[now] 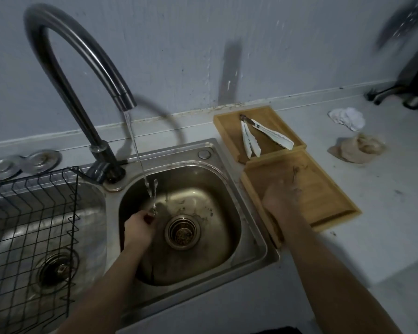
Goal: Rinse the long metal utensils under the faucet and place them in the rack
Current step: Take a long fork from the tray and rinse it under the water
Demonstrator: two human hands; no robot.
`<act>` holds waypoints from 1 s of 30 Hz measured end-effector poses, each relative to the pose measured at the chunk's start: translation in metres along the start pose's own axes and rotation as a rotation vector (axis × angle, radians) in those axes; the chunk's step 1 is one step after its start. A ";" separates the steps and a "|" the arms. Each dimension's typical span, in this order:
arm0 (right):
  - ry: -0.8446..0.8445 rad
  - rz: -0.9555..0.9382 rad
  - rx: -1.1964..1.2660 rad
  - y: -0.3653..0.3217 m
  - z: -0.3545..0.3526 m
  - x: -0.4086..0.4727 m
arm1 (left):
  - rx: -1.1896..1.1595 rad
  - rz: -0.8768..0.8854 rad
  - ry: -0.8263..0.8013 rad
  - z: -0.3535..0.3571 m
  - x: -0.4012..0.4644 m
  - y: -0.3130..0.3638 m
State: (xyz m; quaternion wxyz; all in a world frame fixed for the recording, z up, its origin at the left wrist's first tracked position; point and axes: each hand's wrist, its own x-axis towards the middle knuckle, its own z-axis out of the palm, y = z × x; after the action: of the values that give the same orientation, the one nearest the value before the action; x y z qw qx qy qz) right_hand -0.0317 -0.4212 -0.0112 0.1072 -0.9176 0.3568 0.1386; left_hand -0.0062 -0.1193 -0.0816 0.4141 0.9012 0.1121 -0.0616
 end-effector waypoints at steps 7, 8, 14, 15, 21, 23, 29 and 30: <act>0.014 -0.092 0.078 0.010 -0.011 0.001 | 0.076 -0.103 -0.040 0.003 0.005 -0.007; 0.017 -0.069 0.107 0.009 -0.011 0.001 | 0.079 -0.110 -0.050 0.003 0.006 -0.008; 0.219 -0.088 0.334 -0.003 -0.037 -0.011 | 0.128 -0.125 -0.063 0.005 0.004 -0.005; 0.270 -0.155 0.334 -0.009 -0.044 -0.018 | 0.137 -0.141 -0.072 0.005 0.003 -0.004; 0.285 -0.555 0.497 -0.053 -0.060 -0.055 | 0.167 -0.260 -0.148 0.011 0.004 -0.007; 0.223 -0.655 0.485 -0.067 -0.052 -0.061 | 0.249 -0.248 -0.161 0.014 0.005 -0.006; 0.055 -0.820 0.278 -0.093 -0.023 -0.072 | 0.337 -0.306 -0.219 0.019 0.003 -0.006; 0.043 -0.831 0.246 -0.095 -0.019 -0.073 | 0.341 -0.305 -0.236 0.020 0.004 -0.008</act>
State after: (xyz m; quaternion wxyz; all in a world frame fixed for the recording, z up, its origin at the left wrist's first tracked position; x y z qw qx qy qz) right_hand -0.0146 -0.3126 0.0396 0.2551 -0.9663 -0.0272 0.0211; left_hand -0.0052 -0.1285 -0.1012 0.2522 0.9173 0.1855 -0.2461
